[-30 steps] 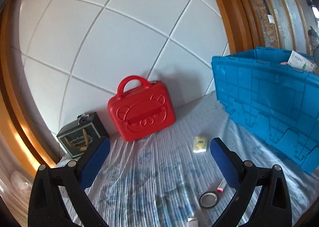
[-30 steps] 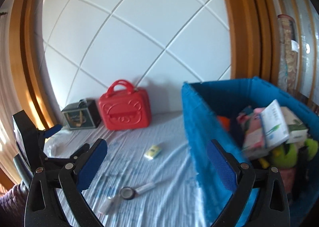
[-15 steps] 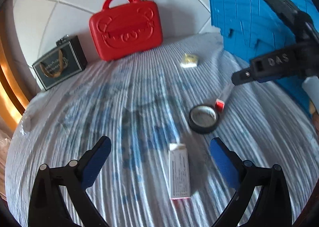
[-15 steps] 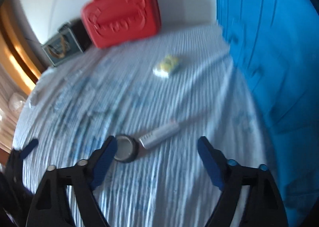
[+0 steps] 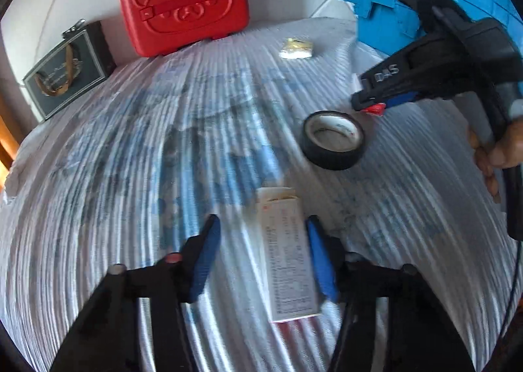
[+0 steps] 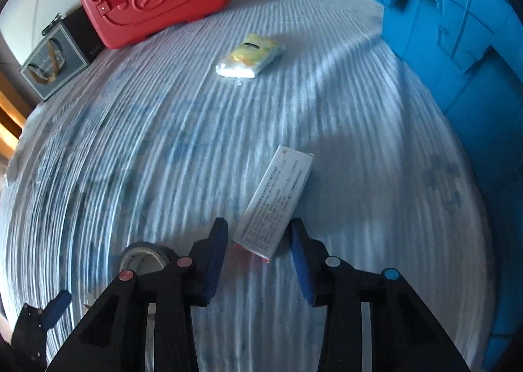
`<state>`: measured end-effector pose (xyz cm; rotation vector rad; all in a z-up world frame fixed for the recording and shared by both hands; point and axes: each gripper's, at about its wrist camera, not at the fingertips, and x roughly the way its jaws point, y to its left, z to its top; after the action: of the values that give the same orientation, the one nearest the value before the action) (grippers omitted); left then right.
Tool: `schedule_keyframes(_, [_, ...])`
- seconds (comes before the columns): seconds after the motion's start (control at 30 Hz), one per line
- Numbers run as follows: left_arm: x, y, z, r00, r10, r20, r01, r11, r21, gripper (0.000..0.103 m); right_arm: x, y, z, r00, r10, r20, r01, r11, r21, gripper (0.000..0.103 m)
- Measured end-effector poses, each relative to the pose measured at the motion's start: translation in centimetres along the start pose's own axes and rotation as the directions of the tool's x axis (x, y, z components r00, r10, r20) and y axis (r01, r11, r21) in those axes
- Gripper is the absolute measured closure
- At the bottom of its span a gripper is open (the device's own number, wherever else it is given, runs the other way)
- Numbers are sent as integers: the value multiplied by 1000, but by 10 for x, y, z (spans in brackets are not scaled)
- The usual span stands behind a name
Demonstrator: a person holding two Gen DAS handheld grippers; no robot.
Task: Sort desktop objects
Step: 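Grasp the white ointment box with the right tool while the left tool grasps the white medicine box, then carry both small white boxes into the blue crate and release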
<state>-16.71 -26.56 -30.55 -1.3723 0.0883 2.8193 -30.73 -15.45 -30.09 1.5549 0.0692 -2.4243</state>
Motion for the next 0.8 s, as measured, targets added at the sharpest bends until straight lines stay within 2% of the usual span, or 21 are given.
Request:
schedule_keyframes(0.03, [-2, -5, 0, 1000, -13, -2, 13, 1000, 18, 76, 1, 4, 0, 1000, -2, 1, 2, 1000, -27, 68])
schedule_keyframes(0.1, [-4, -14, 0, 1000, -7, -6, 7, 998, 63, 76, 2, 11, -1, 1000, -5, 13, 6, 997, -80, 72])
schedule_keyframes(0.17, [-6, -13, -2, 1000, -23, -13, 24, 998, 56, 76, 0, 11, -8, 1000, 15, 23, -13, 995, -102, 73])
schedule_keyframes(0.33, [-19, -8, -1, 1000, -7, -4, 7, 999, 53, 77, -26, 3, -11, 995, 81, 62, -75, 993, -90, 73])
schedule_keyframes(0.5, [-55, -14, 26, 995, 18, 94, -27, 995, 95, 77, -80, 0, -2, 980, 122, 160, -107, 989, -101, 73])
schedule_keyframes(0.7, [-112, -32, 73, 970, -14, 243, -28, 985, 169, 77, -172, -4, -5, 942, 125, 312, -91, 988, -121, 73])
schedule_keyframes(0.8, [-146, -55, 104, 941, -72, 330, -6, 973, 231, 77, -225, -13, -12, 909, 115, 400, -73, 990, -120, 73])
